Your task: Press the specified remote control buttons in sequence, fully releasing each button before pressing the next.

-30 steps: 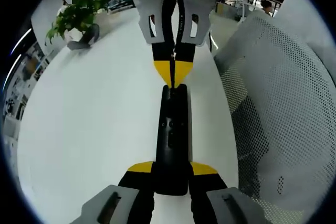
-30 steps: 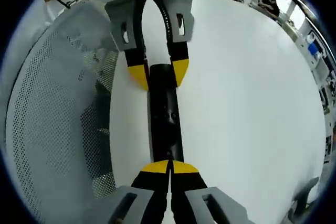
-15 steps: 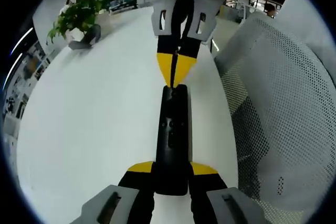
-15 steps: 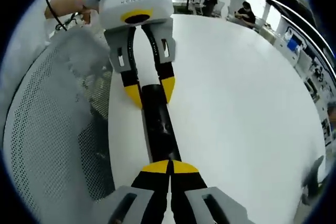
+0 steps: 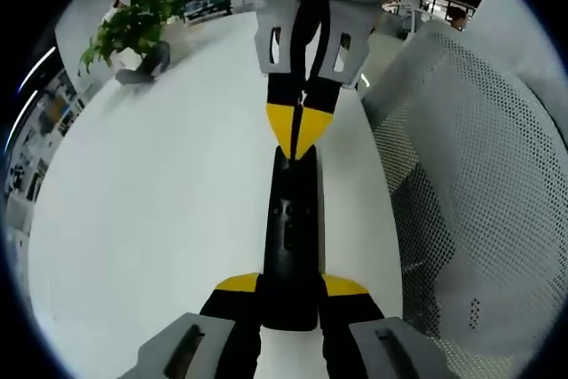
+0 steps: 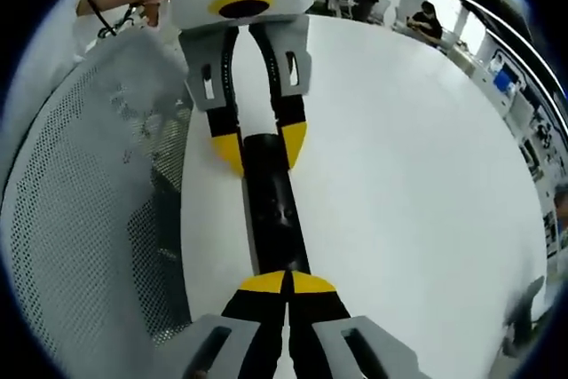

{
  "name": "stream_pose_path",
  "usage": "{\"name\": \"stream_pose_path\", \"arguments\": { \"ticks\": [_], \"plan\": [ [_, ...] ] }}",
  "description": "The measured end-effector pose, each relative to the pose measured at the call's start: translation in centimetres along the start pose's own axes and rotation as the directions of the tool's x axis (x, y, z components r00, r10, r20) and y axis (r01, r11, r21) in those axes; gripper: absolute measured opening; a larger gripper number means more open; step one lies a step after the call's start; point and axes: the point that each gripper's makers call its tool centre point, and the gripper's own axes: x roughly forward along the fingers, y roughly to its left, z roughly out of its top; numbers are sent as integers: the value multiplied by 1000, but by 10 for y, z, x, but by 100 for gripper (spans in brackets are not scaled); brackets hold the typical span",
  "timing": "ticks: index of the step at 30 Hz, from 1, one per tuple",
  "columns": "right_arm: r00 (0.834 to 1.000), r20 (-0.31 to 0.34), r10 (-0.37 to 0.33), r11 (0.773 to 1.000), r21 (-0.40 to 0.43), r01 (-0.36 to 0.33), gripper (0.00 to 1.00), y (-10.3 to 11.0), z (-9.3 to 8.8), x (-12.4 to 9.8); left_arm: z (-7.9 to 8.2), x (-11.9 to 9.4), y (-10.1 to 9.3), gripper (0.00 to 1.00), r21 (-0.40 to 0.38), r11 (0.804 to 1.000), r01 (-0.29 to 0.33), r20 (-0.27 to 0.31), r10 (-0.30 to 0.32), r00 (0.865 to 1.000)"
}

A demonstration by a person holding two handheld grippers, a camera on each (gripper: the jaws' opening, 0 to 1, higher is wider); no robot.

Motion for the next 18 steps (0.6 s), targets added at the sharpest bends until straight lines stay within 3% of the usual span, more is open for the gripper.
{"name": "stream_pose_path", "arguments": {
  "ticks": [6, 11, 12, 18],
  "plan": [
    [995, 70, -70, 980, 188, 56, 0, -5, 3, 1, 0, 0, 0, 24, 18, 1000, 6, -5, -6, 1000],
    [992, 99, -80, 983, 175, 62, 0, -4, 2, 0, 0, 0, 0, 24, 21, 1000, 10, -15, -10, 1000],
    [992, 108, -67, 991, 124, 53, 0, -3, 3, 0, 0, 0, 0, 24, 14, 1000, 10, -17, -10, 1000],
    [990, 140, -30, 994, 106, 15, 0, 2, 12, -2, 1, 1, 0, 24, 4, 1000, 3, -53, -3, 999]
  ]
}}
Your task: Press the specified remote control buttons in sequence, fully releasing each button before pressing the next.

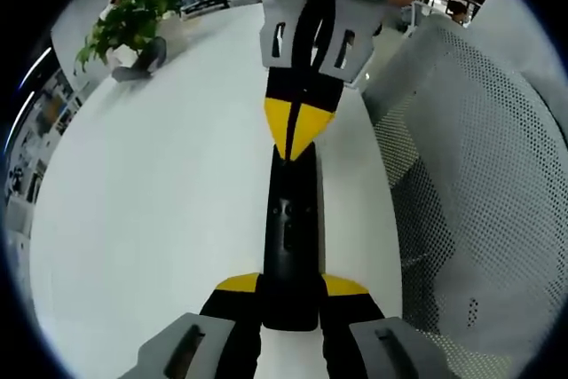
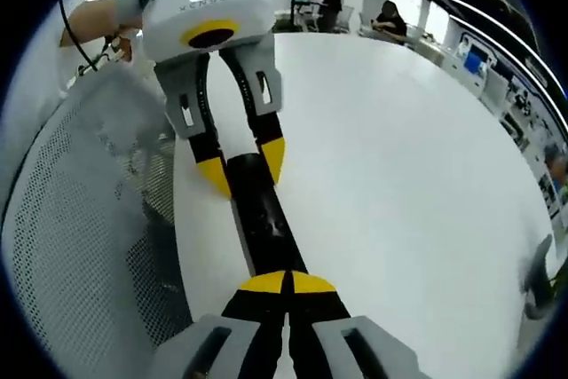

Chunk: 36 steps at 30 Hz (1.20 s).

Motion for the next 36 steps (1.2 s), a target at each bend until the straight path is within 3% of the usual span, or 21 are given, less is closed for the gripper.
{"name": "stream_pose_path", "arguments": {
  "ticks": [6, 14, 21, 23, 25, 27, 28, 31, 36],
  "plan": [
    [998, -65, 19, 990, -141, -28, 0, 3, -2, 5, -1, 0, 0, 24, -3, 1000, 3, -3, -3, 1000],
    [988, -153, 25, 949, -306, -71, 0, 4, -3, 7, -1, -1, 0, 24, 15, 1000, -1, 26, 0, 1000],
    [981, -195, -10, 939, -338, -57, 0, 5, -3, 8, -1, -1, 0, 24, 11, 1000, 0, 27, -1, 1000],
    [986, -168, -14, 945, -326, -42, 0, 3, -3, 7, -1, -1, 0, 24, 10, 1000, 1, 30, -1, 1000],
    [994, -113, -4, 967, -255, -25, 0, 3, -2, 7, -1, -1, 0, 24, 11, 1000, 2, 28, -2, 1000],
    [1000, -26, 4, 981, -194, -9, 0, 2, -1, 6, -1, -1, 0, 24, 12, 1000, 2, 26, -2, 1000],
    [1000, 28, 9, 985, -172, -4, 0, 2, -1, 4, -1, -1, 0, 24, 12, 1000, 1, 25, -2, 1000],
    [995, 96, 34, 993, -120, -22, 0, 5, -1, 3, -1, -1, 0, 24, 10, 1000, -1, 29, 1, 1000],
    [990, 130, 47, 991, -130, -30, 1, 4, -1, 4, -1, -1, 0, 24, 9, 1000, 0, 45, -1, 999]
  ]
}}
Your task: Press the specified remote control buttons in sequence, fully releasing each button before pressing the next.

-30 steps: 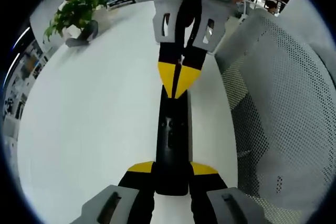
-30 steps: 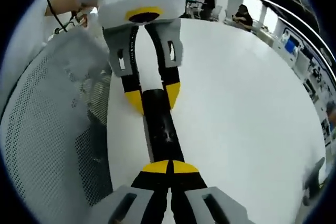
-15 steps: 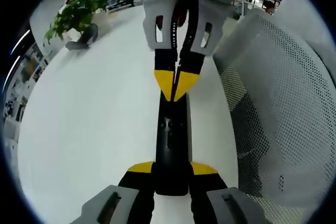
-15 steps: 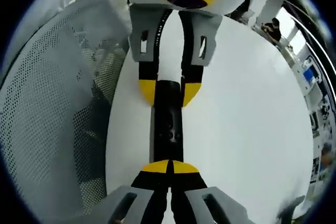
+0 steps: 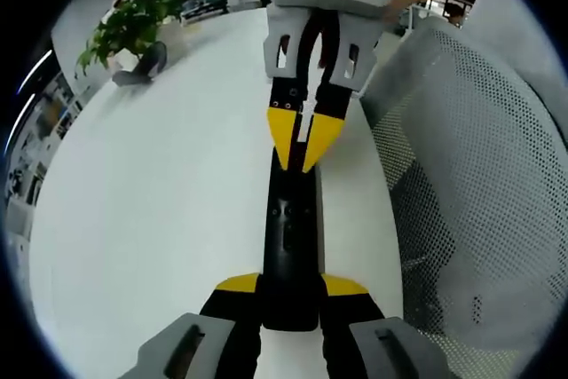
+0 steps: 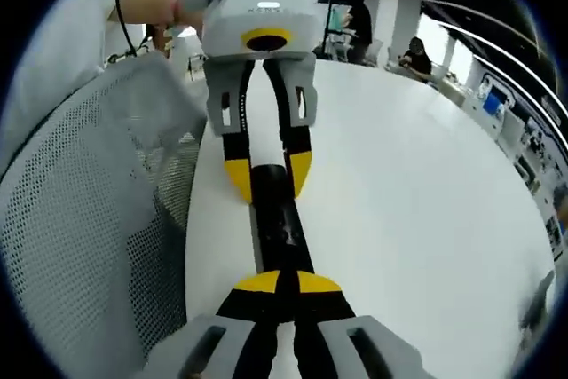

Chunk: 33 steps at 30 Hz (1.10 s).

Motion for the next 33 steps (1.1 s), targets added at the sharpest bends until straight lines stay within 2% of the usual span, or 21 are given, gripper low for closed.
{"name": "stream_pose_path", "arguments": {
  "ticks": [1, 2, 3, 4, 5, 6, 7, 14, 16, 17, 19, 22, 25, 27, 29, 30, 33],
  "plan": [
    [1000, 2, -1, 1000, 1, 1, 3, -1, 1, 1, 0, 0, 0, 24, -1, 1000, 0, 3, 0, 1000],
    [1000, 0, -18, 999, -30, 18, 8, -5, 2, 1, 0, 0, 0, 24, -1, 1000, 0, 4, 0, 1000],
    [1000, -13, -16, 999, -47, 15, 9, -6, 1, 1, 0, 0, 0, 24, 0, 1000, 0, 6, 0, 1000],
    [997, -31, 69, 997, -46, -70, 5, 5, 1, 3, 0, 0, 0, 24, 0, 1000, 0, 6, 0, 1000],
    [996, -34, 83, 995, -45, -84, 3, 7, 1, 4, 0, 0, 0, 24, 0, 1000, 1, 8, -1, 1000],
    [998, -47, 50, 992, -116, -56, 3, 1, 3, 4, 0, 0, 0, 24, 0, 1000, 1, 10, -1, 1000],
    [997, -57, 52, 987, -150, -60, 3, 1, 2, 4, 0, 0, 0, 24, 0, 1000, 2, 14, -2, 1000],
    [988, -130, 83, 985, -143, -101, 3, 2, 3, 5, 0, 0, 1, 24, -6, 1000, 1, 27, -1, 1000],
    [978, -185, 98, 986, -113, -121, 3, 2, 2, 6, 0, 0, 1, 24, -7, 1000, 0, 30, 0, 1000],
    [968, -229, 106, 979, -145, -142, 3, 2, 1, 6, 0, 0, 1, 24, -8, 1000, 1, 32, -1, 999],
    [949, -298, 104, 978, -142, -151, 3, 2, 1, 7, 0, 1, 1, 24, -8, 1000, 2, 35, -2, 999],
    [939, -321, 121, 978, -123, -168, 3, 1, 2, 9, 0, 1, 1, 24, -8, 1000, 3, 36, -3, 999],
    [946, -298, 130, 983, -88, -163, 3, 0, 0, 8, 0, 1, 1, 24, -9, 1000, 3, 36, -3, 999],
    [962, -250, 111, 978, -145, -151, 4, 1, 1, 7, 0, 2, 2, 24, -8, 1000, 3, 38, -3, 999],
    [981, -171, 90, 989, -105, -109, 4, 1, 1, 5, 0, 1, 2, 24, -12, 1000, 2, 44, -2, 999],
    [991, -110, 82, 993, -79, -91, 4, 1, 2, 4, 0, 1, 2, 24, -14, 1000, 2, 47, -1, 999],
    [998, 22, 56, 998, 3, -56, 4, 0, 3, 3, 0, 1, 2, 24, -20, 1000, 0, 52, 1, 999]
  ]
}}
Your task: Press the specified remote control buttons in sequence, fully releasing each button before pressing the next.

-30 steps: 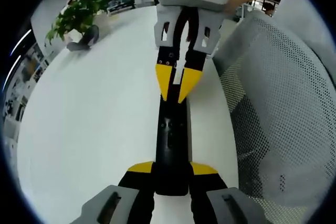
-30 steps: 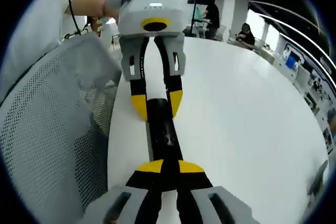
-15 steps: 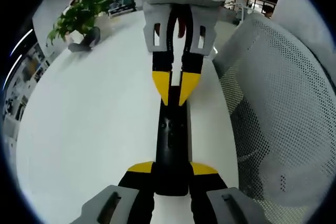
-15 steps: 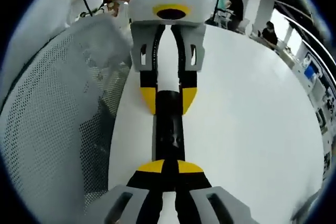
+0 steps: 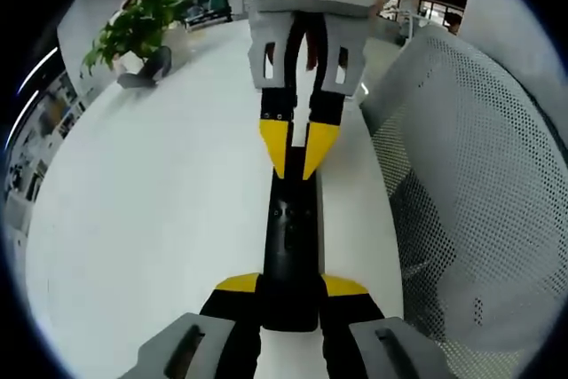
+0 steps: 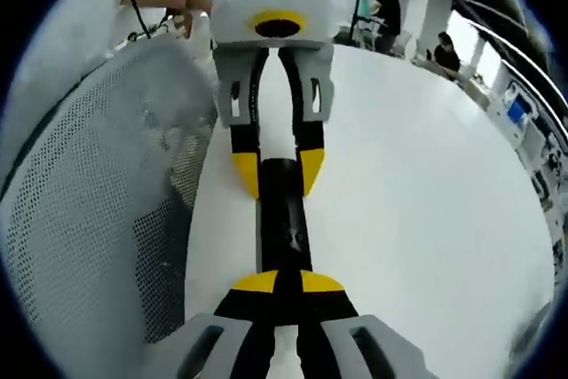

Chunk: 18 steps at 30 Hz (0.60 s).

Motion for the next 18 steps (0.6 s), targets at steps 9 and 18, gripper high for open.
{"name": "stream_pose_path", "arguments": {
  "ticks": [9, 18],
  "plan": [
    [998, 57, 3, 999, -46, 0, 5, 1, 3, 1, 1, 0, -1, 24, -1, 1000, 0, 17, 0, 1000],
    [999, -24, 38, 988, -151, -41, 6, 2, 4, 3, 1, 0, -1, 24, 5, 1000, 3, 21, -3, 1000]
  ]
}}
